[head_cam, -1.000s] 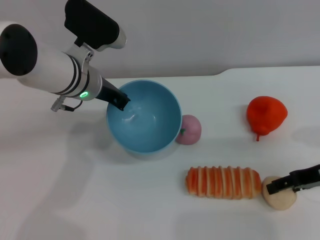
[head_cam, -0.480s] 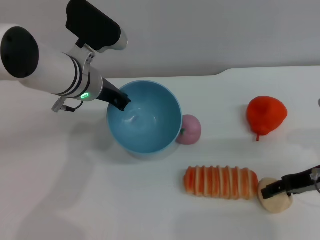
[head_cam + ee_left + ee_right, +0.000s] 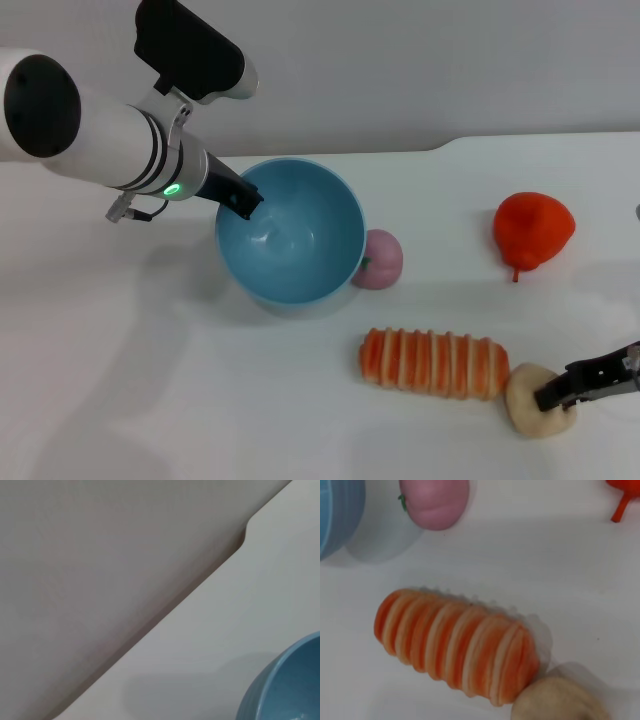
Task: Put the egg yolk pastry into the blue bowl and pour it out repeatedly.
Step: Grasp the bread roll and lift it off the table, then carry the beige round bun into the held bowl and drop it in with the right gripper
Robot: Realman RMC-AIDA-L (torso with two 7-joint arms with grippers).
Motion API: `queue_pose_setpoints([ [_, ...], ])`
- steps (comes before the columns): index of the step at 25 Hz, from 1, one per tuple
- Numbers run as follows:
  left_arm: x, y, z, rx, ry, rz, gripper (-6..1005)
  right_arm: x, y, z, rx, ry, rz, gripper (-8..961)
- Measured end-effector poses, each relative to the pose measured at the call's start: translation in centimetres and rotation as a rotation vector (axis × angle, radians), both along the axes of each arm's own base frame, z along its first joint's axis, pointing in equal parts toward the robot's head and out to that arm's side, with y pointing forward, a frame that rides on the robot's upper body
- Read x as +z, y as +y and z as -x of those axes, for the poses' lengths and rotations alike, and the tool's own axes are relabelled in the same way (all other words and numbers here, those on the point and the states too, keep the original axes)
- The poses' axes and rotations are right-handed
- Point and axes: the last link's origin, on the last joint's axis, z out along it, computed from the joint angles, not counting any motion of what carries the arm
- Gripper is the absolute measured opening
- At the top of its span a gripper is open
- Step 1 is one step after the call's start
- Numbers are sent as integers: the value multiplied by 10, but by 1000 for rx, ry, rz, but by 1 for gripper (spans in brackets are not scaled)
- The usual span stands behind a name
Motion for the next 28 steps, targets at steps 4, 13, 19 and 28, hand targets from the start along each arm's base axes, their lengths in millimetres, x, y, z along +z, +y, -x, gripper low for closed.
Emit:
queue_pose_setpoints([
  [4, 0, 0, 0, -1, 0, 0, -1, 6, 2, 5, 24, -5, -3, 169],
  [13, 0, 0, -2, -3, -4, -2, 0, 25, 9, 28, 107, 4, -27, 95],
  [19, 0, 0, -4, -9, -2, 2, -1, 39, 19, 73, 268, 113, -46, 74],
  [28, -5, -2, -10, -24, 11, 27, -2, 42, 51, 117, 446, 207, -181, 63],
])
